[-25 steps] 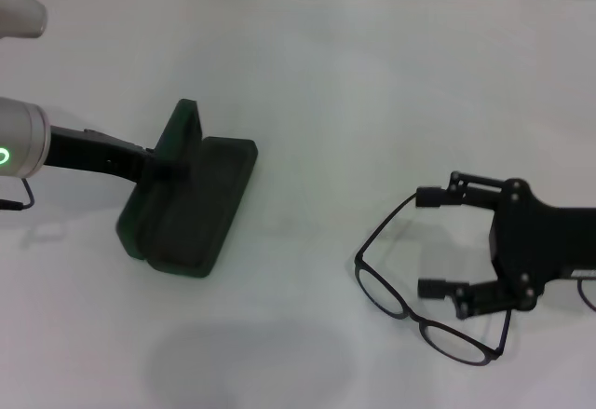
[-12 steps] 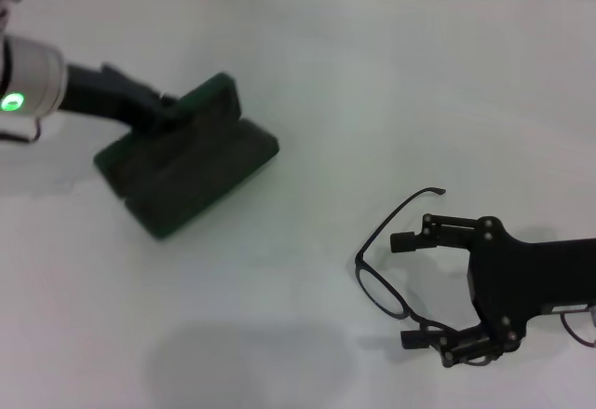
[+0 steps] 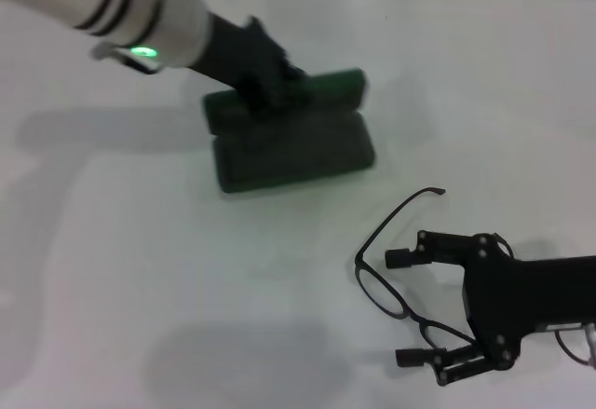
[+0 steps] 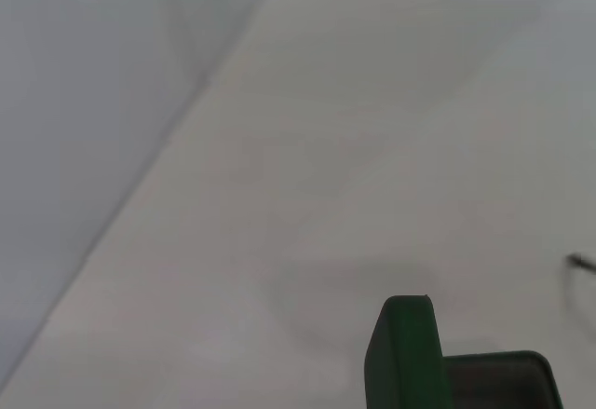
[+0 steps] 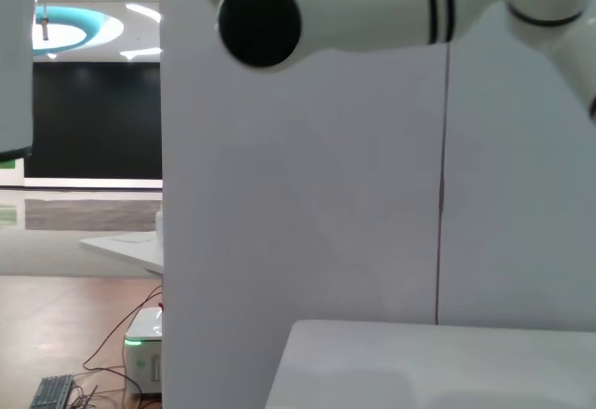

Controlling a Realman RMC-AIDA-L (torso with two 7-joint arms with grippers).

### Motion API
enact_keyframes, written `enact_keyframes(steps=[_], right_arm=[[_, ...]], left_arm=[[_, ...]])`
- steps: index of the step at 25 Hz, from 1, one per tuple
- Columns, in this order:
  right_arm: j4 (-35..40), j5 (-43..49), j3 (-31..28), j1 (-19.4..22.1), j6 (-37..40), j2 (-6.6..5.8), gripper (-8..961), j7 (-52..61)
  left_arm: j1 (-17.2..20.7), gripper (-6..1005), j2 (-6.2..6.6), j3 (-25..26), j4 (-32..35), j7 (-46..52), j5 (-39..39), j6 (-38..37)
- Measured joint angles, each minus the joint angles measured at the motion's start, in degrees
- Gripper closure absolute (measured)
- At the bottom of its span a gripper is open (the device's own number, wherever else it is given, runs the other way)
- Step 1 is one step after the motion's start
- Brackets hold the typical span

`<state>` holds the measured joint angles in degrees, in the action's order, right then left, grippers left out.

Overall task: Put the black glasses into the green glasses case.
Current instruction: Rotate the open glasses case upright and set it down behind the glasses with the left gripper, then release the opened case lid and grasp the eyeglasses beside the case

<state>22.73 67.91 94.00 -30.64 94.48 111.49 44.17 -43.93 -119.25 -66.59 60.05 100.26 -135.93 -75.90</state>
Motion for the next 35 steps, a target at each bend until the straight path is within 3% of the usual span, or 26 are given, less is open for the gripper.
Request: enact_keyframes(steps=[7,15,17,21,22,26,29,31,35], right_arm=[[0.1,0.0,0.0,1.4,-0.1,0.23,68,-1.3],[0.3,0.0,-0.3,2.7,-0.2,0.03,68,-1.7],[0.3,-0.2,-0.7,2.7,-0.2,-0.02,69,-1.7],[1.4,-0.2,-3.1,2.6,0.3,-0.15,69,-0.2],[2.1,-0.2,-3.8,2.7,0.3,-0.38,69,1.1],[7.8,2.7,-5.9,2.4,-0.5,-2.32,78,11.6],[16.8,10.4,-9.4,2.5,-0.6,-2.84,86,22.3],[26.4,20.3,-13.4,2.8,-0.3,-2.04,90,32.9],[39.4,35.2,-16.9,1.4,1.0,0.21,128,49.6]], left_arm=[[-5.1,774,-0.43,-4.2,-6.7,-4.4,0.4,0.7],[-4.2,766,-0.53,-3.9,-5.1,-4.8,4.1,1.3],[-2.4,689,-0.46,-2.7,-4.1,-5.6,8.4,1.3],[5.8,534,-0.52,1.6,-4.4,-12.5,27.4,0.9],[9.5,521,-0.54,1.9,-6.0,-16.6,36.3,0.0],[19.0,498,-0.55,1.4,-14.8,-30.1,57.4,-4.7],[23.2,500,-0.55,1.6,-24.3,-39.3,67.1,-8.8],[25.4,502,-0.28,2.4,-29.2,-43.6,70.3,-10.8],[28.5,505,0.00,5.7,-31.0,-45.5,71.0,-11.7]])
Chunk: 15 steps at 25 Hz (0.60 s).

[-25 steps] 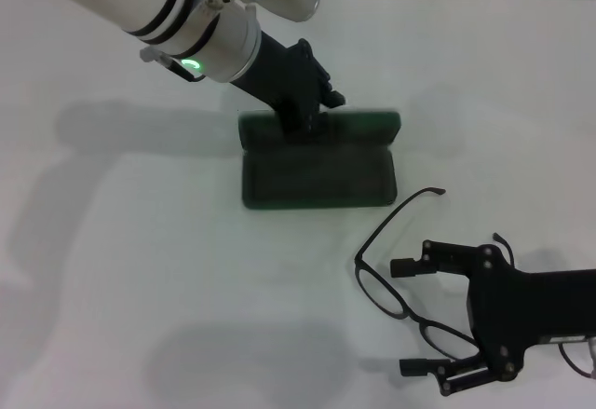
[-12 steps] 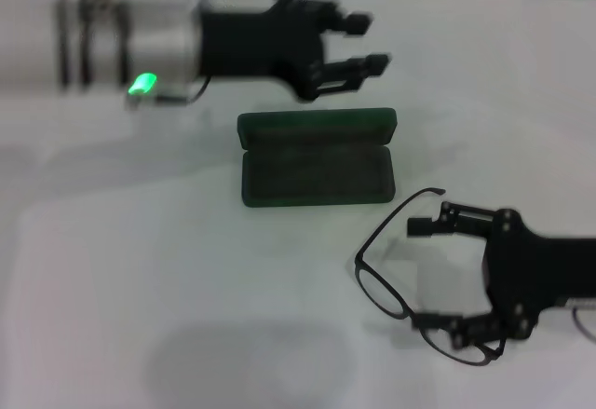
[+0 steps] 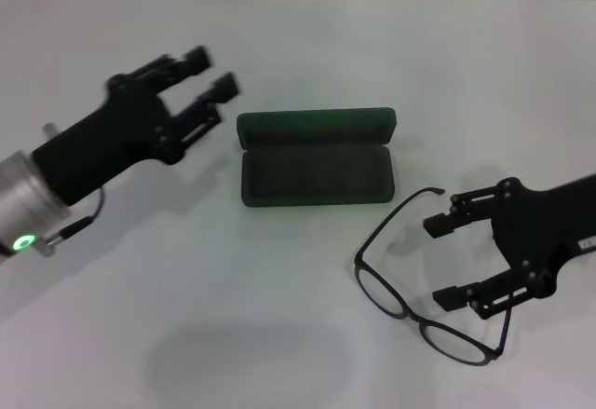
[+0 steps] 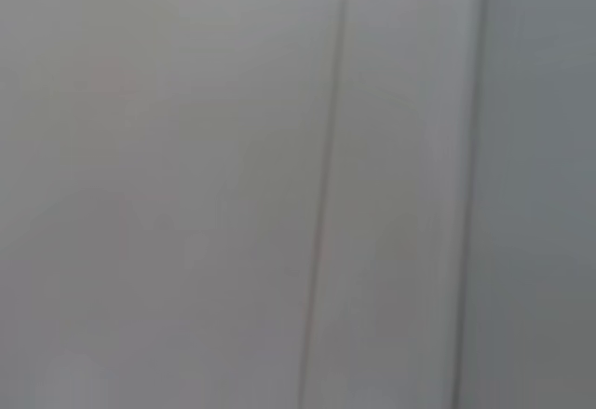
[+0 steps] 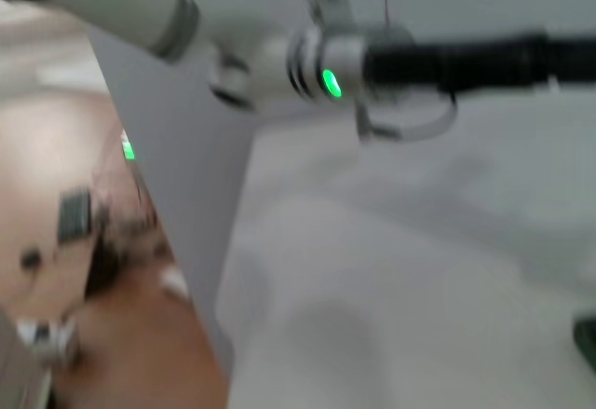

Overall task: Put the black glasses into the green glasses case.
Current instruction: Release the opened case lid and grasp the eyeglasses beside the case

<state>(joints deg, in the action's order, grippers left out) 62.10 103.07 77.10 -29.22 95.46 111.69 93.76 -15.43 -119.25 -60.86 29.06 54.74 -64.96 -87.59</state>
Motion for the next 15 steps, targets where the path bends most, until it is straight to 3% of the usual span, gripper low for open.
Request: enact_keyframes(steps=[7,10,15], right_arm=[[11.1,18.5,1.1,-8.5,7.6,3.75,162,24.1],[11.2,21.0,5.7,-11.5,8.5,3.91,171,31.4],[10.5,23.2,10.8,-13.0,6.7,4.23,186,36.5]], left_arm=[[0.3,500,0.50,2.2,-2.5,-2.0,-0.3,1.8],[-0.3,498,0.71,2.3,-3.2,-2.3,-0.4,2.7],[-0.4,499,0.45,2.2,-3.3,-2.8,-0.4,3.7]])
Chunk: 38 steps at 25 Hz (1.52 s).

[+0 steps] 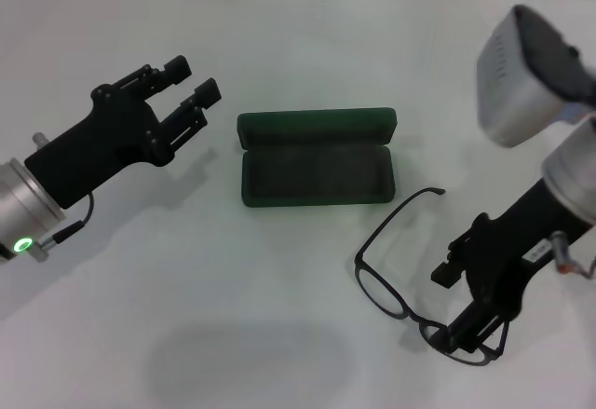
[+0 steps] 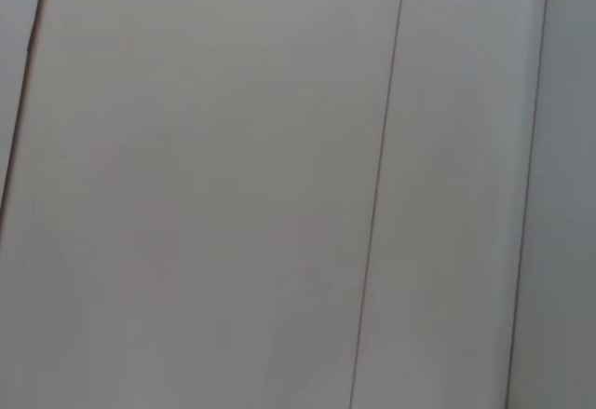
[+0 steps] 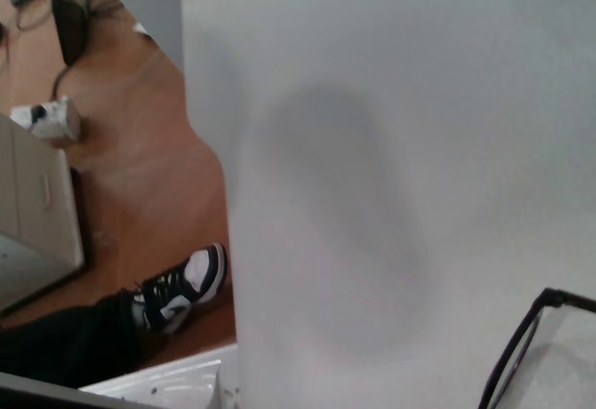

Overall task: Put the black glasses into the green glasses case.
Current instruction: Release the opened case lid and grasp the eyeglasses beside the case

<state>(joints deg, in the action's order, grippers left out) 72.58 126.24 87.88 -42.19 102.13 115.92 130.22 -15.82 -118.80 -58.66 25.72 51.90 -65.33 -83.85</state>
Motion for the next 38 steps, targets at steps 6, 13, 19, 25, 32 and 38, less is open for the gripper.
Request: enact_keyframes(steps=[6,13,19,25,32,38], right_arm=[[-1.8,0.9,7.1,-0.8,-5.6,0.20,203,2.6],[-2.2,0.3,16.2,1.0,-14.3,0.27,223,2.7],[-2.2,0.5,20.5,2.0,-19.1,0.27,312,2.8],[-1.5,0.9,20.5,2.4,-20.4,0.27,481,2.8],[-1.4,1.0,20.2,1.7,-20.3,0.27,519,2.8],[-1.4,1.3,19.4,1.0,-19.6,0.10,621,2.8]], left_arm=[[-0.4,497,-0.39,-0.3,-1.6,-1.9,0.0,0.3],[-1.0,492,-0.39,-0.4,-2.2,-1.8,-0.7,0.2],[-1.4,488,-0.41,-0.4,-2.3,-1.7,-1.4,0.1],[-1.5,484,-0.47,-0.4,-2.3,-1.6,-2.2,0.1],[-2.0,479,-0.35,-0.1,-2.1,-1.6,-2.2,0.0],[-2.5,475,-0.16,-0.1,-2.2,-1.5,-2.2,0.1]])
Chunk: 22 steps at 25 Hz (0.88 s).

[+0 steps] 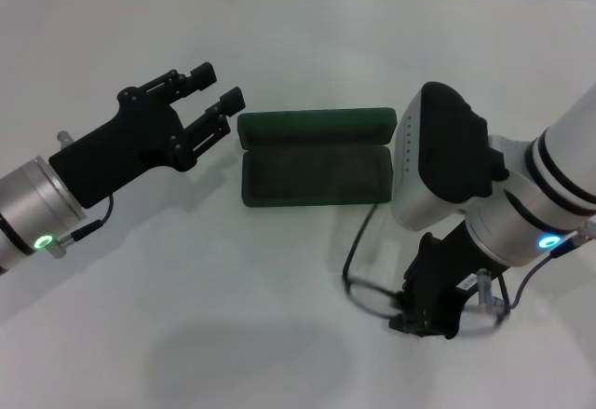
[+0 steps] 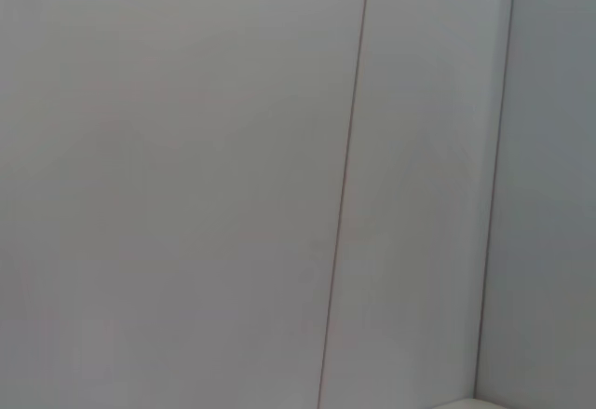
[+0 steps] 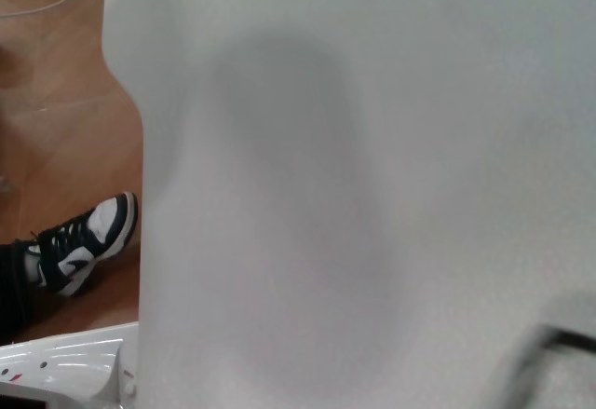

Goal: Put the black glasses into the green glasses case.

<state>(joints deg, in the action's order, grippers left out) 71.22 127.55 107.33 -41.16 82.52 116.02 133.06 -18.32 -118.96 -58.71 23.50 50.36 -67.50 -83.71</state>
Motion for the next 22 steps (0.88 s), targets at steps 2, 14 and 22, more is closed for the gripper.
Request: enact_keyframes(steps=[2,14,22], right_arm=[[0.2,0.3,-0.8,-0.3,1.3,-0.06,673,0.0],[5.8,2.9,-7.8,1.1,5.9,-0.54,840,-1.5],[10.5,-0.2,-14.9,4.8,8.7,-0.23,840,-9.8]], left_arm=[[-0.3,474,0.10,0.0,0.0,0.1,0.0,0.0],[-0.5,466,1.13,-0.3,0.5,3.0,0.1,-2.2],[-0.5,461,2.84,-0.2,0.6,5.5,0.1,-9.6]])
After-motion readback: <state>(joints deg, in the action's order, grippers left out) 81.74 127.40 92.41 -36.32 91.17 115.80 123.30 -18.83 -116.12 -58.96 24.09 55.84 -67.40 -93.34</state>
